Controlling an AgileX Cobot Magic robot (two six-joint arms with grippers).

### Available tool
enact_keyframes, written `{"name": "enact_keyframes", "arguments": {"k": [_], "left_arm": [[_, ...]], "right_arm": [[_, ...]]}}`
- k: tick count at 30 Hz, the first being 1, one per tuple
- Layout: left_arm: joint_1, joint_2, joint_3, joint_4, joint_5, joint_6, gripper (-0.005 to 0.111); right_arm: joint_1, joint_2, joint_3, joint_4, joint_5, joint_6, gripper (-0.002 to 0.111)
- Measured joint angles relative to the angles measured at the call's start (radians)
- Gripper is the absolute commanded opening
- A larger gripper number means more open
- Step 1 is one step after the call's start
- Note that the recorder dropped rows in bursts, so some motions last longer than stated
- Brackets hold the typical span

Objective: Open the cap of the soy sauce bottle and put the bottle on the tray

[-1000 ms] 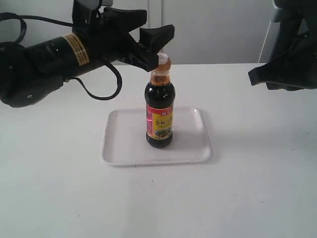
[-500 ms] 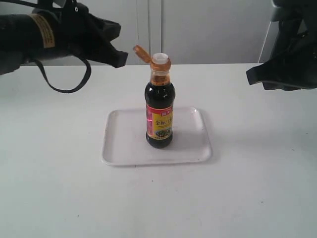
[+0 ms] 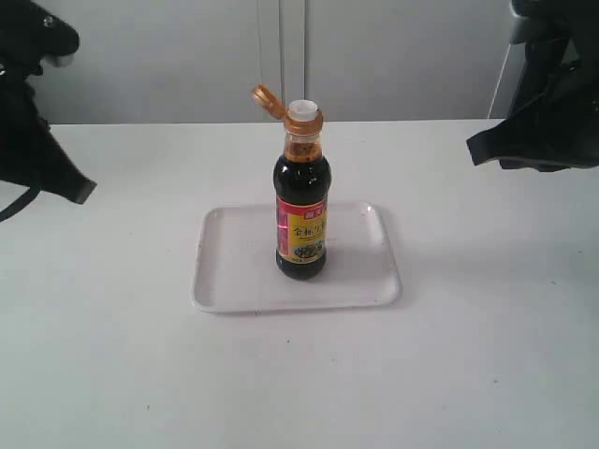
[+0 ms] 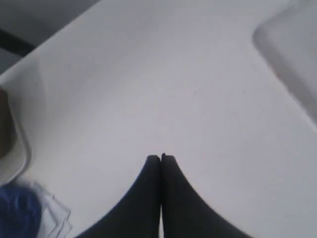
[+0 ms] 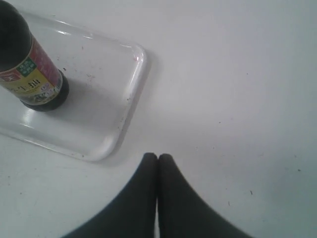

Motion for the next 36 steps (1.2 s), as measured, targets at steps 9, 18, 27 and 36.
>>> {"name": "enact_keyframes", "arguments": {"k": [9,18,27,36], "left_arm": [[0.000,-0.008,0.000,-0.170,0.438,0.002,0.000],[0.000,-0.202,0.019,-0.420,0.376,0.059,0.000],[0.000,-0.425,0.182,-0.420,0.229,0.064,0.000],[0.000,-0.591,0.343,-0.420,0.080,0.066,0.000]], "right_arm": [[-0.002,0.000,0.000,-0.170,0.115,0.034,0.000],[-0.006,-0.023,0.054,-0.213,0.118,0.129,0.000],[-0.006,-0.187,0.198,-0.239,-0.103,0.227,0.000],[-0.006,-0.453,0.336,-0.247,-0.253,0.277,0.000]]}}
